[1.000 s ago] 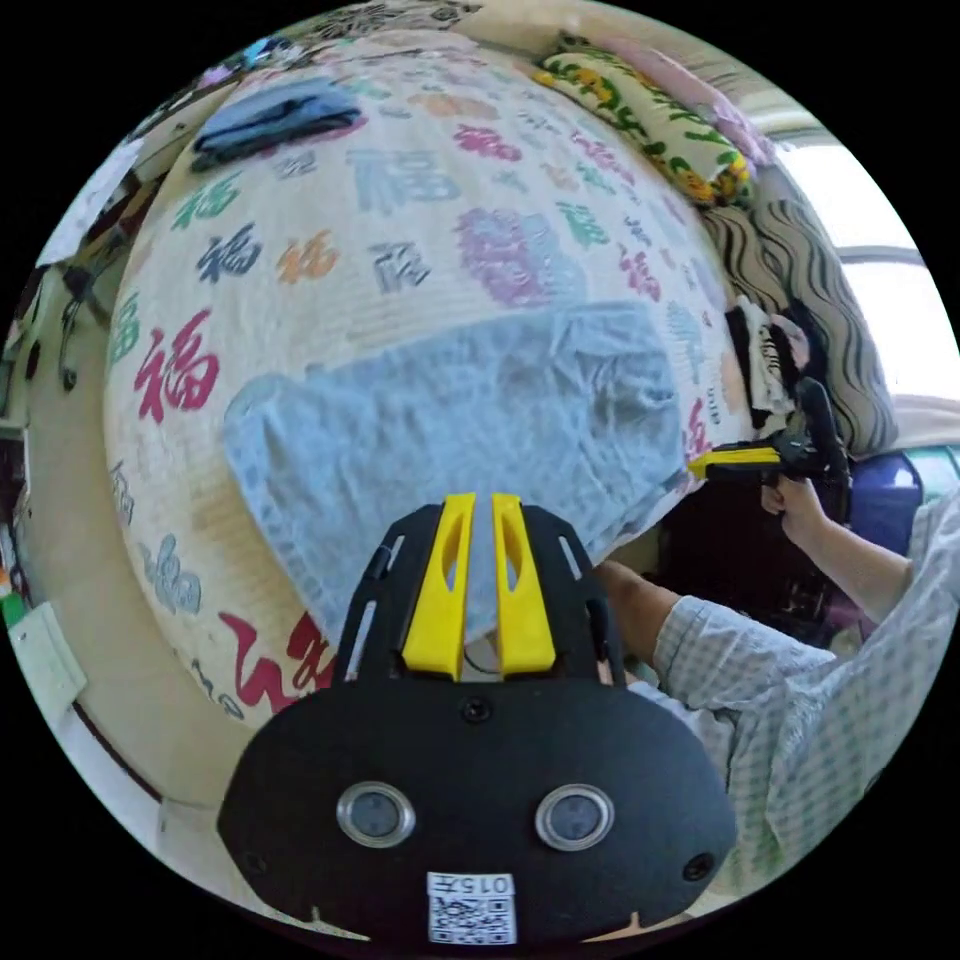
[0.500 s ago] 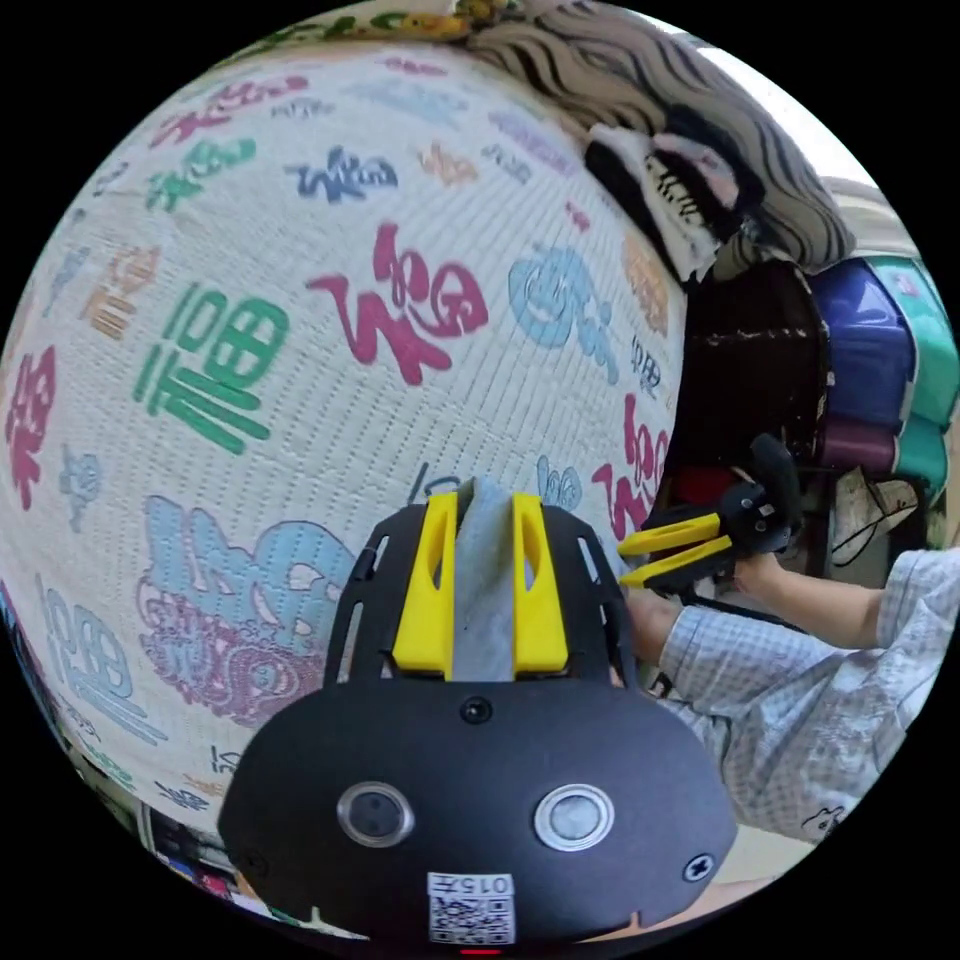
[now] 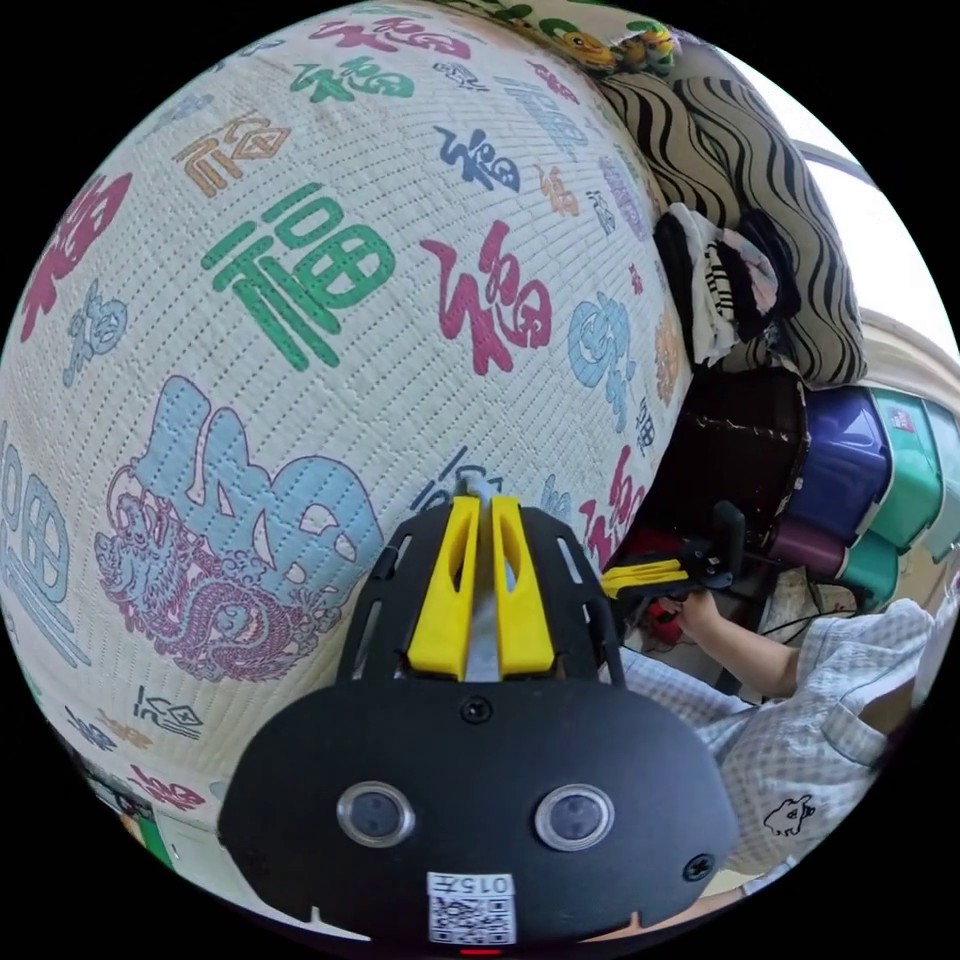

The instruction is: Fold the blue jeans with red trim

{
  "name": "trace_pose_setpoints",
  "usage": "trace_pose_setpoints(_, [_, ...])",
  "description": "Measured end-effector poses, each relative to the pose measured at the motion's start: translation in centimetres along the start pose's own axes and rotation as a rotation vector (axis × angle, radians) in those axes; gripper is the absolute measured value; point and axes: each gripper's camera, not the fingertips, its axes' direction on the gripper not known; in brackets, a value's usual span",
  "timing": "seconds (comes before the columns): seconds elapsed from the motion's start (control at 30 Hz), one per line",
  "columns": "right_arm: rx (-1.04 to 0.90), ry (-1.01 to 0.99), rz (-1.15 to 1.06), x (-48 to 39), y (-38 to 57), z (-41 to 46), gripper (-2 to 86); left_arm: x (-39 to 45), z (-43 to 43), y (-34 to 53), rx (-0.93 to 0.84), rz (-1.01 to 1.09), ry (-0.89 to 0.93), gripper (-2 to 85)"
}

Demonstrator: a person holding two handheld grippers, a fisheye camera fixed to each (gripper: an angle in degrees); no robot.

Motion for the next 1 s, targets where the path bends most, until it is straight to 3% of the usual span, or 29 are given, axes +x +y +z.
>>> trace_pose_setpoints(0.13, [0.014, -0.053, -0.013, 1.4, 1.7, -1.9, 1.3, 0.3, 0.1, -2.1, -0.014, 0.046, 0.033, 4.0])
trace_pose_setpoints(0.3, [0.051, -0.071, 0.005, 3.9, 2.2, -4.6, 10.3, 3.6, -1.6, -4.5, -0.069, 0.279, -0.169, 11.4])
trace_pose_setpoints(0.43, [-0.115, -0.155, -0.063, 4.7, 0.6, -1.9, 11.9, 3.4, 1.3, -7.3, -0.290, 0.333, -0.224, 13.8])
trace_pose_setpoints(0.57, [-0.168, -0.192, -0.060, 5.8, 0.4, -1.2, 8.1, 2.2, 1.4, -9.0, -0.332, 0.307, -0.198, 11.9])
trace_pose_setpoints(0.67, [-0.191, -0.292, -0.032, 6.8, 0.7, -1.2, 5.8, 1.5, 1.4, -9.4, -0.389, 0.267, -0.075, 4.1])
trace_pose_setpoints(0.83, [-0.114, -0.234, -0.071, 5.9, 1.7, -5.2, 4.9, 3.5, -0.1, -10.1, -0.339, 0.309, -0.164, 2.1])
trace_pose_setpoints(1.0, [0.075, -0.074, -0.083, 6.6, 2.0, -15.1, 4.9, 7.8, -4.6, -13.9, -0.110, 0.426, -0.007, 1.7])
